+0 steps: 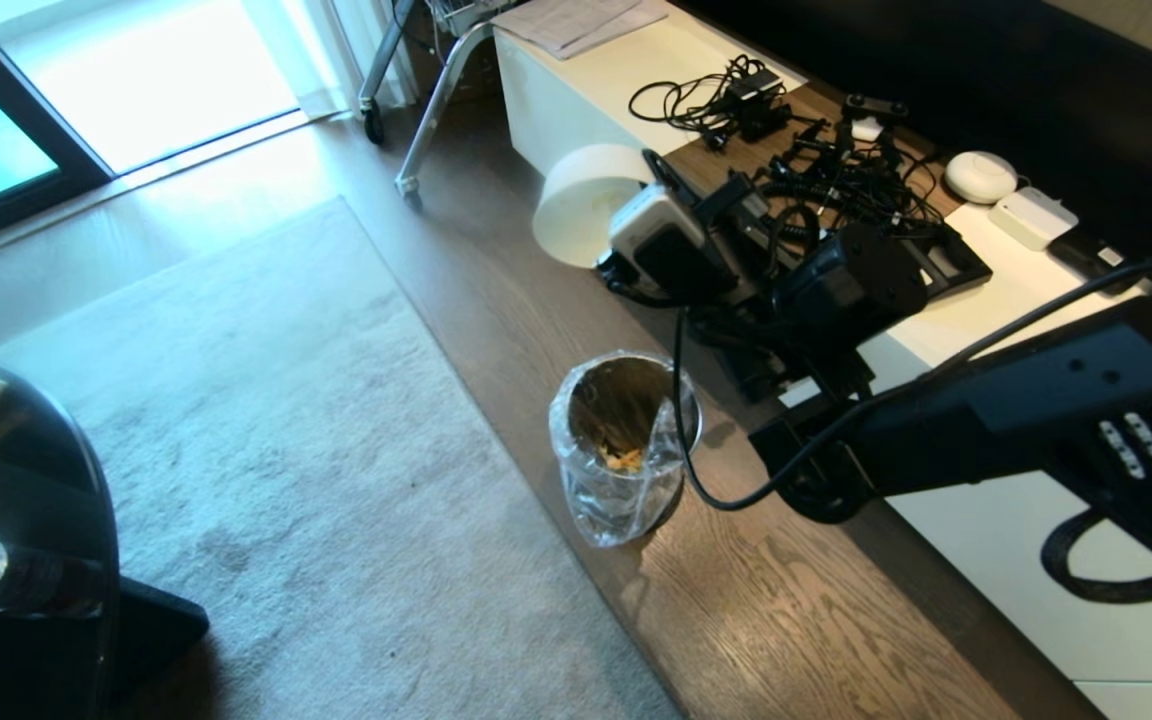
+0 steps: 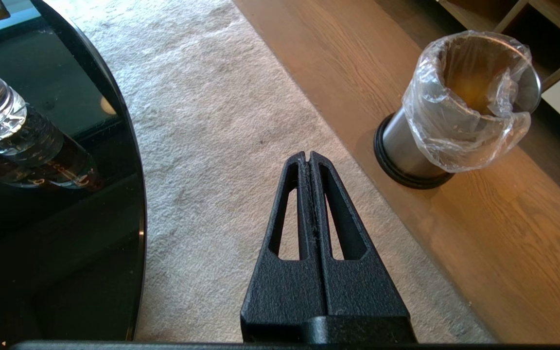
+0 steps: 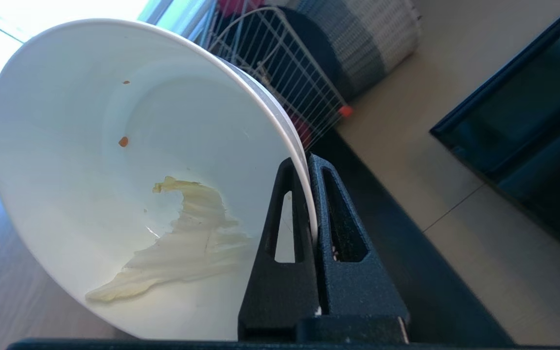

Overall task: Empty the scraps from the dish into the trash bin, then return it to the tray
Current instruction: Pour the leftover food from the bowl into the trash can

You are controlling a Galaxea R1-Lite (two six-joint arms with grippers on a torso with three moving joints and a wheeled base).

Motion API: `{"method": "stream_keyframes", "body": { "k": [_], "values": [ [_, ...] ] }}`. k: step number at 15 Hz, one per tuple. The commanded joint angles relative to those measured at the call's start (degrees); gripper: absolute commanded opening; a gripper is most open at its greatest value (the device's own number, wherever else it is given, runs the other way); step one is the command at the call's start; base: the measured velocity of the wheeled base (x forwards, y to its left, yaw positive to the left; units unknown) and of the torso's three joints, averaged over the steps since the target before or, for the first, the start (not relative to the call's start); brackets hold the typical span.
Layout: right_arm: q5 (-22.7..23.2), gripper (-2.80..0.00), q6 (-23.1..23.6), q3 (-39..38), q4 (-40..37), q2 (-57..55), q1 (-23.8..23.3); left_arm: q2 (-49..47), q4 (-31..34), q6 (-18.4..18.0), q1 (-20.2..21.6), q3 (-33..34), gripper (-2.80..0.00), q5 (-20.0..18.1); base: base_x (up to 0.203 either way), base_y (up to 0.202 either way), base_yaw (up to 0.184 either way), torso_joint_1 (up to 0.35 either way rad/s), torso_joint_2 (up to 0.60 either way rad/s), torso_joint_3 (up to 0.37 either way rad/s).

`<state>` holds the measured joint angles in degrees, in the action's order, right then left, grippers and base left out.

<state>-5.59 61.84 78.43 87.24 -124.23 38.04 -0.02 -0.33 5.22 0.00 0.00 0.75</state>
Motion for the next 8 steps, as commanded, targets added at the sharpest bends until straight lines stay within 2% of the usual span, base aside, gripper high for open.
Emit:
{"method": "stream_keyframes", "body": {
  "k": [1,3,8],
  "values": [
    [1.7,-2.8,3.32,5.13,2.64,-0.15,-0.34,0.02,-0.02,0.05,0.0,0.0,-2.8,0.04,0.0,0.0,0.0,0.0,0.0,0.0],
    [6.12,-2.8,7.24,5.76,2.68,1.21,-0.73,0.02,-0.02,0.05,0.0,0.0,-2.8,0.04,0.0,0.0,0.0,0.0,0.0,0.0],
    [15.29,-2.8,12.2,4.63,2.68,3.82,-1.41,0.02,-0.02,0.05,0.0,0.0,-2.8,0.04,0.0,0.0,0.0,0.0,0.0,0.0]
  ]
}}
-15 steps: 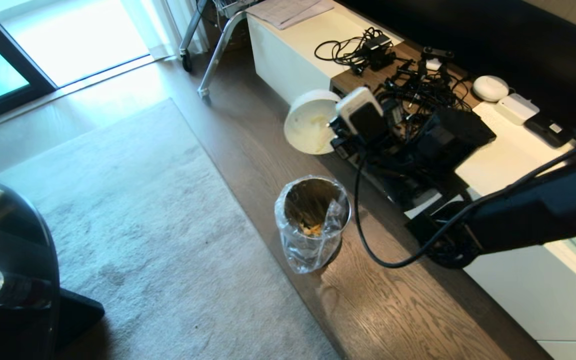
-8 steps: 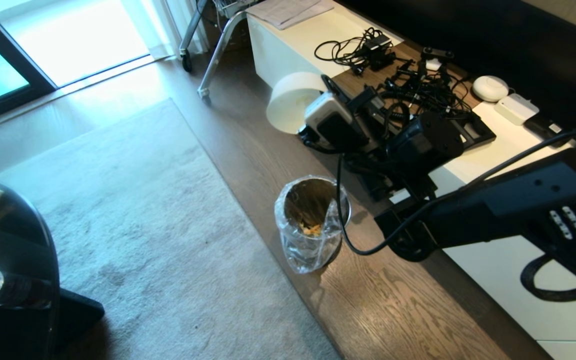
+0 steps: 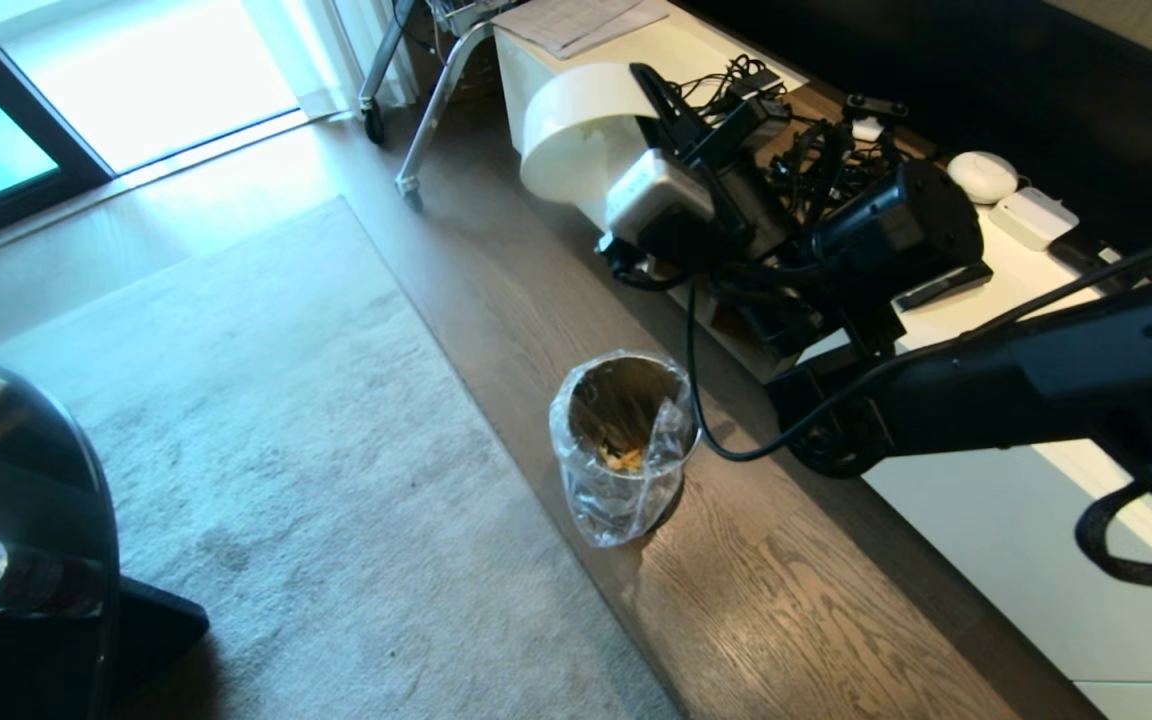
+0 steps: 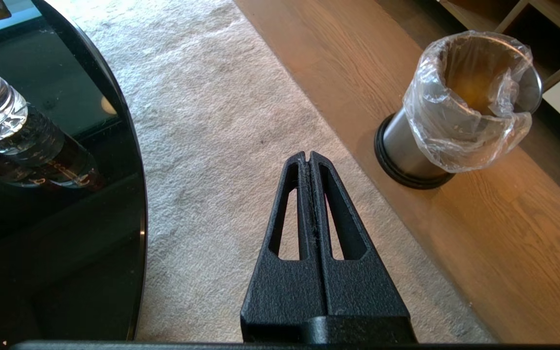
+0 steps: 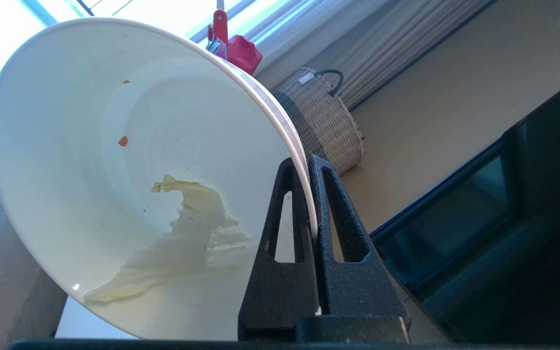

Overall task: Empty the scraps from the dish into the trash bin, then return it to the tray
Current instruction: Pour the leftover food from the bowl into the trash can, then put the bowl back to the table

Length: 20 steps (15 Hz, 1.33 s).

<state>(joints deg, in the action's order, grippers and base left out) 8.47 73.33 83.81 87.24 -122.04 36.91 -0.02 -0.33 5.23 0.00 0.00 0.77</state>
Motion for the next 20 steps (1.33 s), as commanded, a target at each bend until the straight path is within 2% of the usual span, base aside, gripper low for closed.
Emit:
{"method": "stream_keyframes", "body": {
  "k": [1,5,8,15,20],
  "values": [
    [2.82,-2.8,1.12,-2.34,2.68,2.27,-0.78,0.02,-0.02,0.04,0.0,0.0,-2.8,0.02,0.0,0.0,0.0,0.0,0.0,0.0],
    [11.32,-2.8,3.37,-8.26,2.68,6.31,-3.86,0.02,-0.02,0.04,0.0,0.0,-2.8,0.02,0.0,0.0,0.0,0.0,0.0,0.0],
    [11.66,-2.8,3.06,-5.97,2.68,8.65,-3.98,0.02,-0.02,0.04,0.0,0.0,-2.8,0.02,0.0,0.0,0.0,0.0,0.0,0.0],
    [11.74,-2.8,-4.98,-3.07,2.68,11.21,-2.54,0.02,-0.02,0.04,0.0,0.0,-2.8,0.02,0.0,0.0,0.0,0.0,0.0,0.0],
    [11.83,-2.8,-8.73,-0.02,2.68,11.38,-0.48,0.02,-0.02,0.04,0.0,0.0,-2.8,0.02,0.0,0.0,0.0,0.0,0.0,0.0]
  ]
}}
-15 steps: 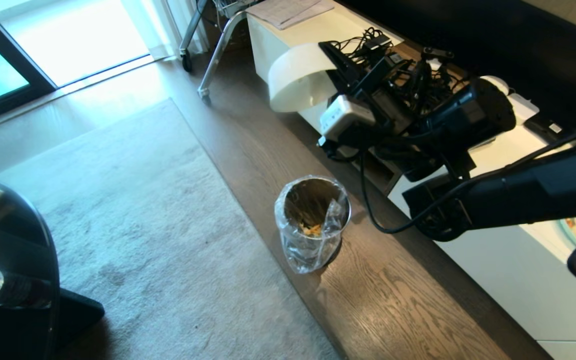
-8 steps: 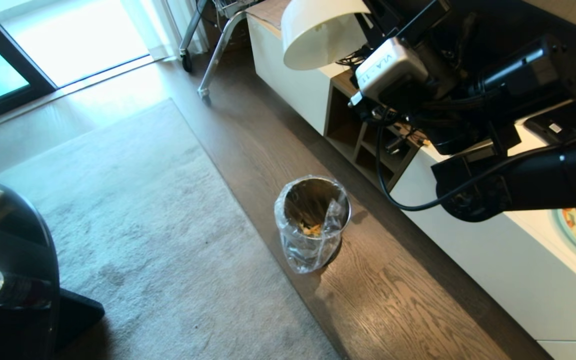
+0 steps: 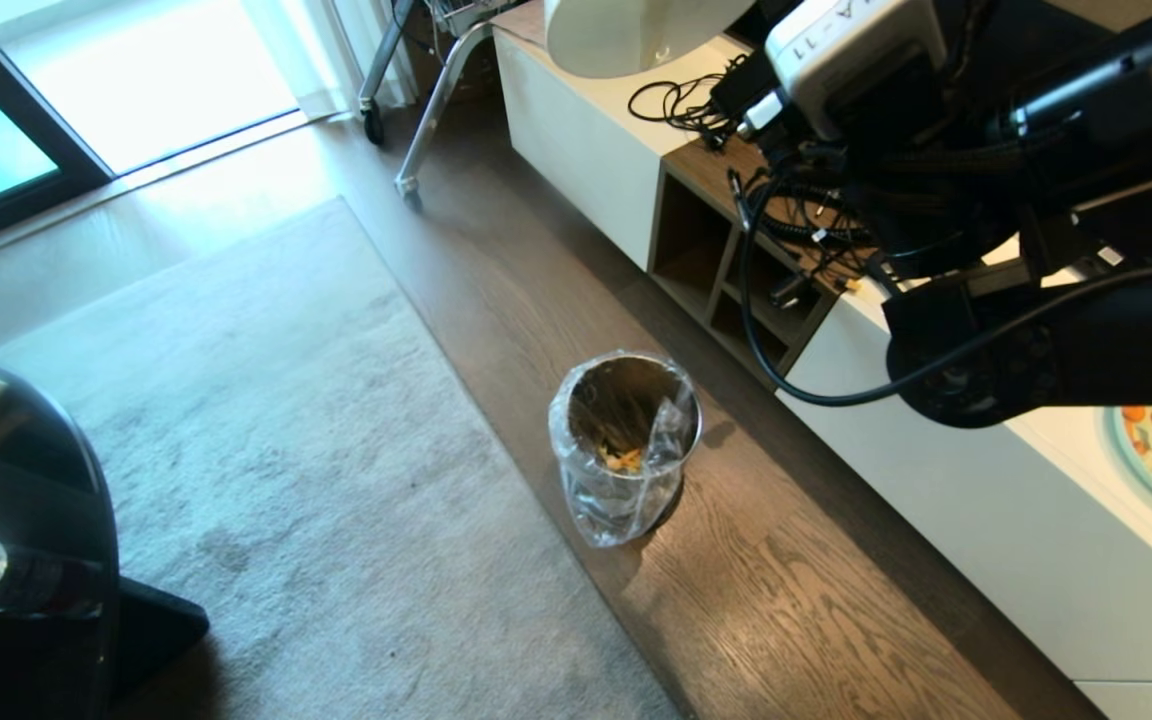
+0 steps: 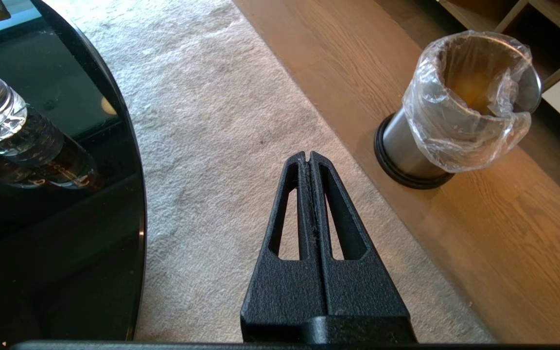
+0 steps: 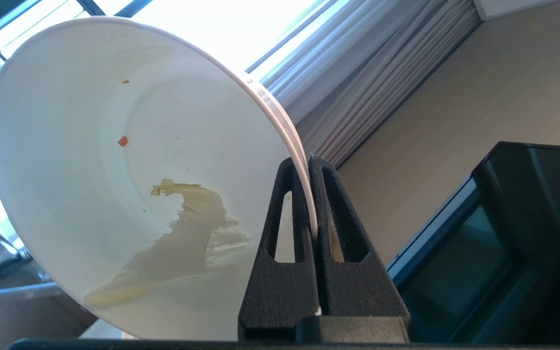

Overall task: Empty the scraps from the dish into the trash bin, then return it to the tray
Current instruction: Put the bowl back to the table

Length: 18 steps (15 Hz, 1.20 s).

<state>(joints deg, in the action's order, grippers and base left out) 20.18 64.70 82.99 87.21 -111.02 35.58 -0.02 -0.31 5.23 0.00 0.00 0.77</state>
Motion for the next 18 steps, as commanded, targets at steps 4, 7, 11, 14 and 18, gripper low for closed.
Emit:
{"method": "stream_keyframes", "body": {
  "k": [4,7,11,14,18],
  "values": [
    [0.9,-2.8,-1.16,1.48,2.7,0.46,1.62,0.02,-0.04,0.04,0.0,0.0,-2.8,0.02,0.0,0.0,0.0,0.0,0.0,0.0],
    [8.4,-2.8,-0.79,5.11,2.7,0.25,1.6,0.02,-0.04,0.04,0.0,0.0,-2.8,0.02,0.0,0.0,0.0,0.0,0.0,0.0],
    [12.26,-2.8,-0.13,8.27,2.7,0.25,1.68,0.02,-0.04,0.04,0.0,0.0,-2.8,0.02,0.0,0.0,0.0,0.0,0.0,0.0],
    [12.36,-2.8,-0.12,9.54,2.7,0.27,1.66,0.02,-0.04,0.04,0.0,0.0,-2.8,0.02,0.0,0.0,0.0,0.0,0.0,0.0],
    [13.75,-2.8,-0.26,10.36,2.7,0.54,2.74,0.02,-0.04,0.04,0.0,0.0,-2.8,0.02,0.0,0.0,0.0,0.0,0.0,0.0]
  ]
}}
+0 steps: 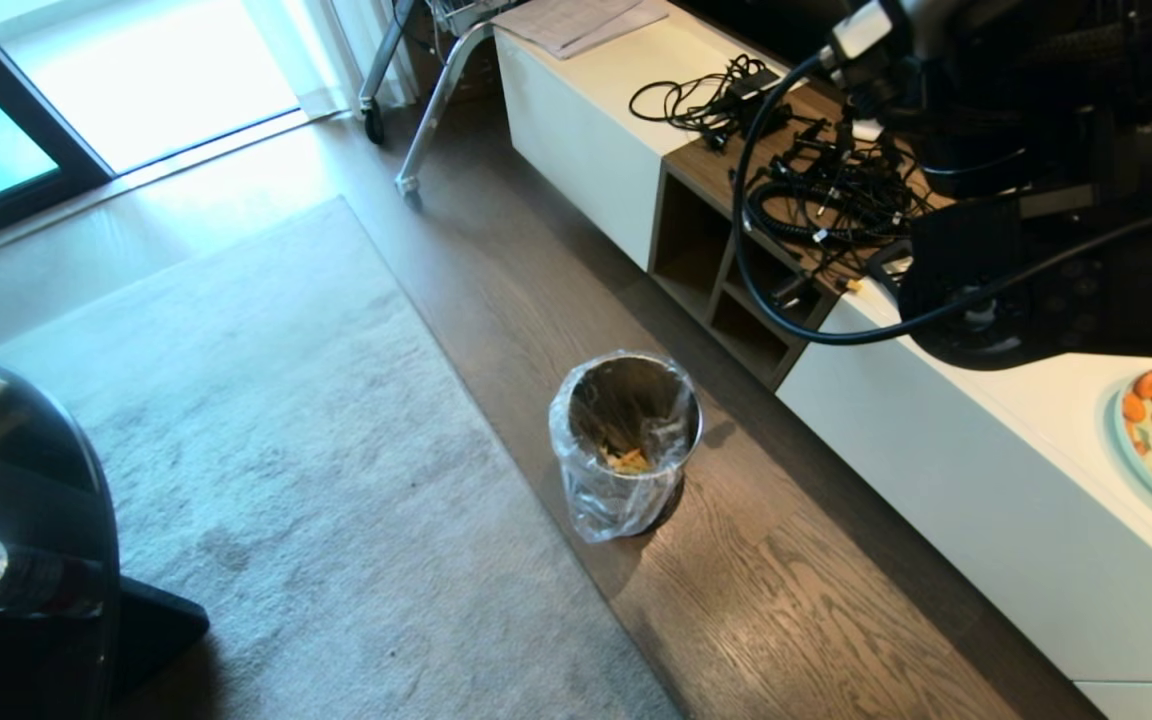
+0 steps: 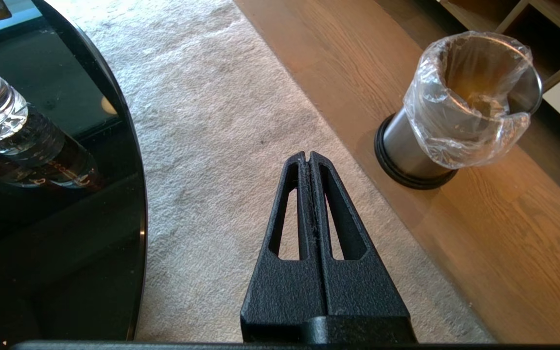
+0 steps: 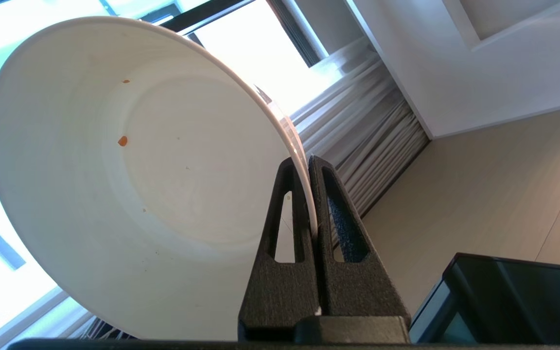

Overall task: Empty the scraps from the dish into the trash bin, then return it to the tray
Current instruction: Put the bowl back to the table

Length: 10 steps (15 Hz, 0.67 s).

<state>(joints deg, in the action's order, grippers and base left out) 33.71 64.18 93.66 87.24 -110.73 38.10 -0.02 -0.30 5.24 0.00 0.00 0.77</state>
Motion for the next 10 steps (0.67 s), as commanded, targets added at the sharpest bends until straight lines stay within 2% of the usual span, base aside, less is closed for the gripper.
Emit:
{"method": "stream_keyframes", "body": {
  "k": [1,4,6,7,10],
  "values": [
    [0.13,-2.8,0.07,-0.41,2.6,0.16,0.14,0.02,-0.05,0.04,0.0,0.0,-2.8,0.02,0.0,0.0,0.0,0.0,0.0,0.0],
    [-0.23,-2.8,-0.22,-0.87,2.52,0.1,0.14,0.02,-0.05,0.04,0.0,0.0,-2.8,0.02,0.0,0.0,0.0,0.0,0.0,0.0],
    [-2.11,-2.8,-2.28,-3.79,2.45,0.69,0.12,0.02,-0.05,0.04,0.0,0.0,-2.8,0.02,0.0,0.0,0.0,0.0,0.0,0.0],
    [-4.37,-2.8,-3.9,-5.83,2.29,1.29,0.09,0.02,-0.05,0.04,0.0,0.0,-2.8,0.02,0.0,0.0,0.0,0.0,0.0,0.0],
    [-14.9,-2.8,-9.88,-16.64,0.26,5.64,-0.29,0.02,-0.05,0.04,0.0,0.0,-2.8,0.02,0.0,0.0,0.0,0.0,0.0,0.0]
  ]
}}
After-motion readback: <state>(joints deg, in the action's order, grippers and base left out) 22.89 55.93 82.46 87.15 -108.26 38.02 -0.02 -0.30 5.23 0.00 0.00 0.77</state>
